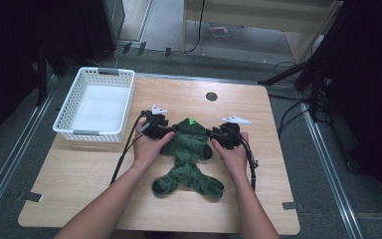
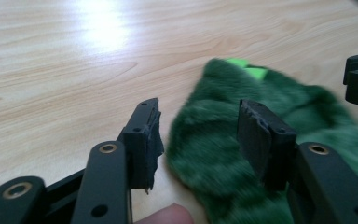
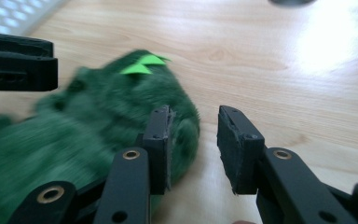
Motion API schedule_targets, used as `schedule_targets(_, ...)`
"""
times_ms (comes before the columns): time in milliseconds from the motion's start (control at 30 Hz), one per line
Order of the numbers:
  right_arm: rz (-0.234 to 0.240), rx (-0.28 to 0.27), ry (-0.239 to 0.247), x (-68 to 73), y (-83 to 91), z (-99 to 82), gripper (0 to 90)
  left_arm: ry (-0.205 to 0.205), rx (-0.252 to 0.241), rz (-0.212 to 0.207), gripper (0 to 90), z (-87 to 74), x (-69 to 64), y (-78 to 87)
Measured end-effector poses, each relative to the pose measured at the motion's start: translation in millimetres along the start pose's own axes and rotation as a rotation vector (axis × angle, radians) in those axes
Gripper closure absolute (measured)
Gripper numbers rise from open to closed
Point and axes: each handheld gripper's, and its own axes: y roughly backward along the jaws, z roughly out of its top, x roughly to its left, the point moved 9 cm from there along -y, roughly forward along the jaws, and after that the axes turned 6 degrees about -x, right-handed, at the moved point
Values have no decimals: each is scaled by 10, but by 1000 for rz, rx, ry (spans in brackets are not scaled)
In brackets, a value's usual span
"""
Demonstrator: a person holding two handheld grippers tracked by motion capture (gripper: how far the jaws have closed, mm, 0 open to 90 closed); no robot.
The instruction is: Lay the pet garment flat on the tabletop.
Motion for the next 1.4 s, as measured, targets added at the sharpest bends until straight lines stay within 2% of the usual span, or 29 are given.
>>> schedule_targets(100,22,-33,24,115,279,-38,686,29,-2,-39,470,-34,-33,199)
schedule_targets(167,63,-58,41,268,478,-114,693,29,16,-55,462,-118,-68,322)
schedule_targets(233,112,-65,62,426,618,-229,687,23,25,-51,455,-238,-89,415)
schedule_targets(267,138,-57,71,498,656,-293,680,30,28,-32,456,-302,-74,446)
schedule_targets(300,151,-45,82,548,669,-351,667,52,25,-16,459,-357,-46,473)
schedule_targets(367,151,-19,94,592,643,-426,638,120,39,-25,459,-470,-8,474)
schedule_targets(400,139,-13,93,586,612,-443,629,145,49,-40,458,-518,-5,459)
schedule_targets(433,120,-9,82,570,577,-453,630,148,63,-48,456,-557,-14,438)
schedule_targets(500,113,-4,42,547,498,-465,672,126,87,-51,482,-611,-35,390)
schedule_targets(533,109,5,42,538,471,-475,714,117,108,-61,523,-639,-40,364)
schedule_targets(567,115,24,37,537,429,-495,777,118,116,-69,613,-648,-43,351)
schedule_targets(600,127,35,29,537,411,-503,821,124,129,-107,708,-649,-66,354)
schedule_targets(633,146,49,-13,547,407,-501,849,123,133,-137,798,-635,-92,368)
schedule_targets(700,180,30,-52,573,458,-432,868,93,122,-187,830,-562,-150,424)
schedule_targets(733,174,11,-47,569,492,-370,869,94,117,-199,836,-525,-161,440)
schedule_targets(800,160,-21,-61,518,552,-259,871,113,124,-171,842,-484,-95,429)
schedule_targets(833,137,-33,-77,458,551,-229,872,118,138,-154,844,-488,-48,402)
schedule_targets(900,90,-8,-103,305,477,-280,872,108,173,-114,844,-538,36,334)
schedule_targets(933,71,18,-100,236,419,-344,870,104,188,-107,842,-574,53,303)
schedule_targets(1000,76,56,-119,190,346,-474,845,76,183,-85,808,-578,51,299)
schedule_targets(1033,90,61,-118,199,339,-507,801,63,180,-75,757,-568,50,315)
schedule_targets(1100,98,35,-85,233,397,-482,641,68,147,-64,543,-529,44,379)
schedule_targets(1167,129,10,-71,290,545,-434,605,72,111,-90,468,-506,12,523)
schedule_targets(1233,175,-15,-57,374,740,-428,583,33,85,-108,418,-547,-53,705)
schedule_targets(1300,194,-29,-29,466,964,-501,580,-1,67,-135,419,-640,-144,891)
schedule_targets(1400,243,-14,-11,613,1192,-687,565,-44,70,-189,428,-833,-337,1121)
